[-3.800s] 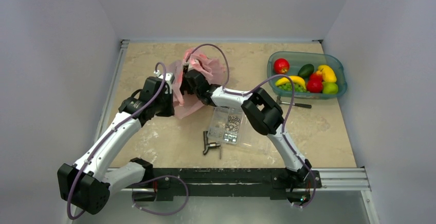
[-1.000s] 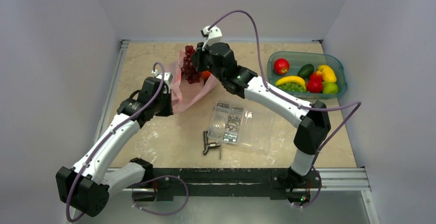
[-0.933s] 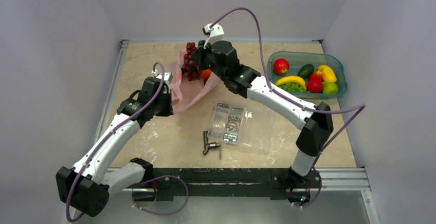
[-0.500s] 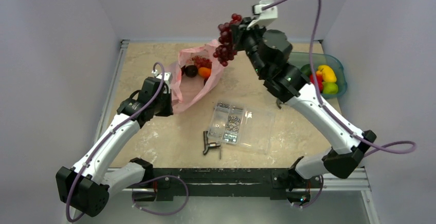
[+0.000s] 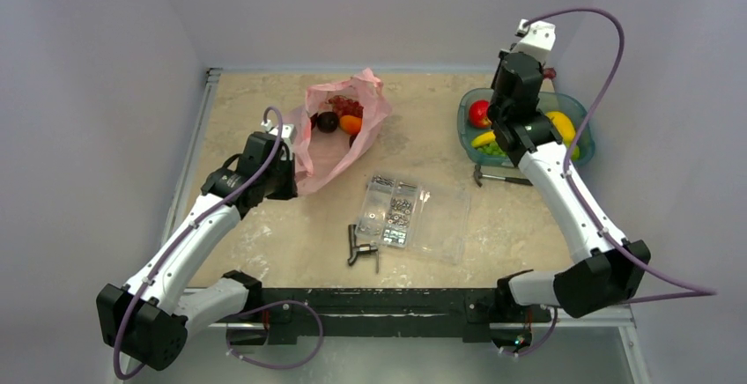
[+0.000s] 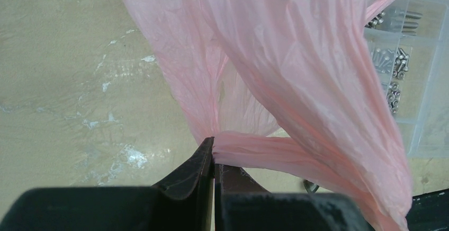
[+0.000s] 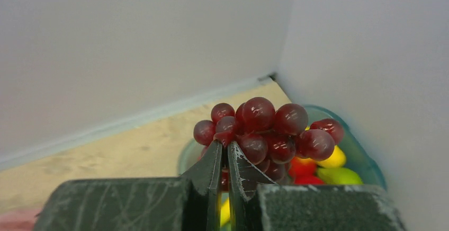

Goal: Take the fake fruits out of the plastic bag

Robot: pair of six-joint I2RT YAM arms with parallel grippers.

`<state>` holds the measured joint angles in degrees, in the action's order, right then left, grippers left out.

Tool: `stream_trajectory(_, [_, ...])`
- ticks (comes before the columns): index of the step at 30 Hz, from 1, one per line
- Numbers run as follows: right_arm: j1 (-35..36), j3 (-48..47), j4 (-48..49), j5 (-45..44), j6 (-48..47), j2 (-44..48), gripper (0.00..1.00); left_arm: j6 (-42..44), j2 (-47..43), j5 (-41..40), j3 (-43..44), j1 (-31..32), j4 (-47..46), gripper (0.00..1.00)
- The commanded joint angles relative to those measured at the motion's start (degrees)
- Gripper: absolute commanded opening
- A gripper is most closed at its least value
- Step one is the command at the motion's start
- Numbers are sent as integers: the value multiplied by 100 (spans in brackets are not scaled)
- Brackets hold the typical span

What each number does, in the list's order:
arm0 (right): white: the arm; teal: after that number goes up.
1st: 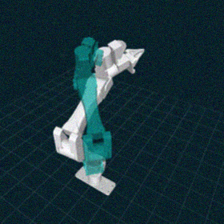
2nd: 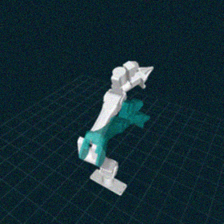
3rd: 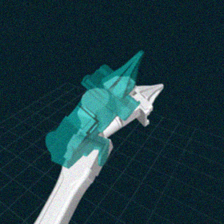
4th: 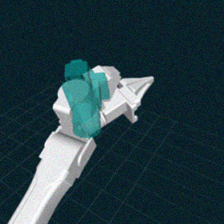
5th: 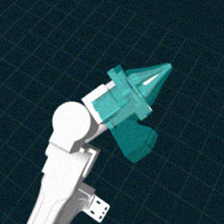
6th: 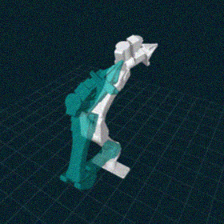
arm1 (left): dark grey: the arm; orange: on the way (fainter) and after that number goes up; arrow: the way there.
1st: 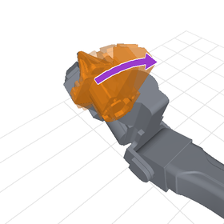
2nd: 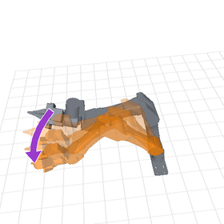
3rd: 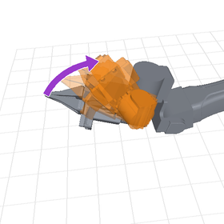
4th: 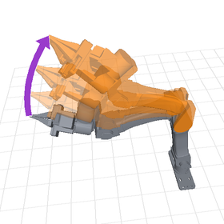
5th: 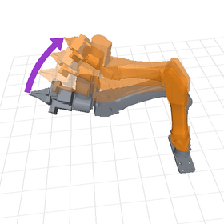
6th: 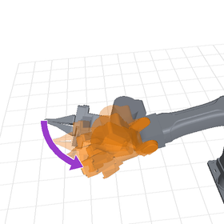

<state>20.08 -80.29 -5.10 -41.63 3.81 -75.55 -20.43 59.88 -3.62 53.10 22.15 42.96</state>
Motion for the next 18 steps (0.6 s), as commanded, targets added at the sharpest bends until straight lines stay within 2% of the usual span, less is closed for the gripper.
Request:
stream_trajectory(1, [-577,557,457,-85,280,-109,0,-67,5,97,104,-5,-74,0])
stream_trajectory(7, [-1105,886,906,-42,333,-851,0,-67,5,123,95,-1,-61,0])
stream_trajectory(13, [-1414,524,841,205,457,-1696,0,-59,-24,106,86,-1,-52,0])
stream_trajectory(16, [-1446,196,322,81,617,-2038,13,-51,-24,89,86,-8,-45,0])
stream_trajectory(18, [-1450,17,-76,-82,780,-2219,33,-49,-28,89,97,-2,-44,0])
